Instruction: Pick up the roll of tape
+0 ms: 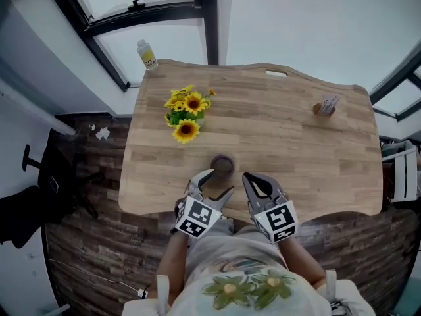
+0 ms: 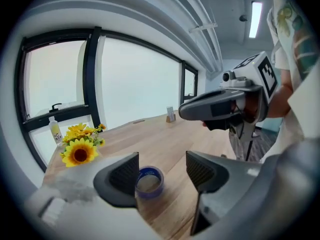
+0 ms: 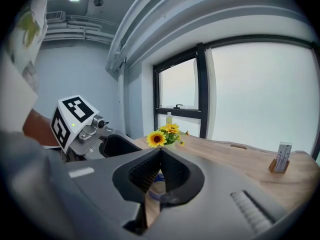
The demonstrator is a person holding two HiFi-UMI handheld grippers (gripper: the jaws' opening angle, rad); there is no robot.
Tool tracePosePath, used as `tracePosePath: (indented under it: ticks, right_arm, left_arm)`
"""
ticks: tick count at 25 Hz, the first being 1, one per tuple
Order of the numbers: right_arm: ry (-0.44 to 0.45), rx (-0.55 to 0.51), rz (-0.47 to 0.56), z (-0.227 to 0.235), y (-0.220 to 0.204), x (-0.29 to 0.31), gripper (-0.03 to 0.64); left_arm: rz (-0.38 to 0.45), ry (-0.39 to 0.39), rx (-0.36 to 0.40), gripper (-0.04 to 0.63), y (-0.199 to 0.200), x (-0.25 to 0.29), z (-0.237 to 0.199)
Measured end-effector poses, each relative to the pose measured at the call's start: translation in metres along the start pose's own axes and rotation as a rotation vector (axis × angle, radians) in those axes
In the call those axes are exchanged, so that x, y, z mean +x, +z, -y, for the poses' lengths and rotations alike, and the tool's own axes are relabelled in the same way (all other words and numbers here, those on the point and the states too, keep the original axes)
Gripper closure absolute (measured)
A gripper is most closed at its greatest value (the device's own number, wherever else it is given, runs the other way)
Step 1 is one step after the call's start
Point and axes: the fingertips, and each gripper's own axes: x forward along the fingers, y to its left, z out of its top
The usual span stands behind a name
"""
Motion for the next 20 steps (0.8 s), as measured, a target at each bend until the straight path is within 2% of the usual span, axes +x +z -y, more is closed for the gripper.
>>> tracePosePath:
  ticks: [7,20]
  right_arm:
    - [-0.03,0.006,-0.008,0.0,-0.003,0.011,0.617]
    - [-0.05,0.012,-0.051,0.002,-0.017,0.017,0.617]
  left_arm:
    - [-0.09,-0.071,0.025,0.304,-0.031,0.028,-0.001]
    - [-0.228,-0.125,0.068,0.304,-0.071,0.069,-0.002]
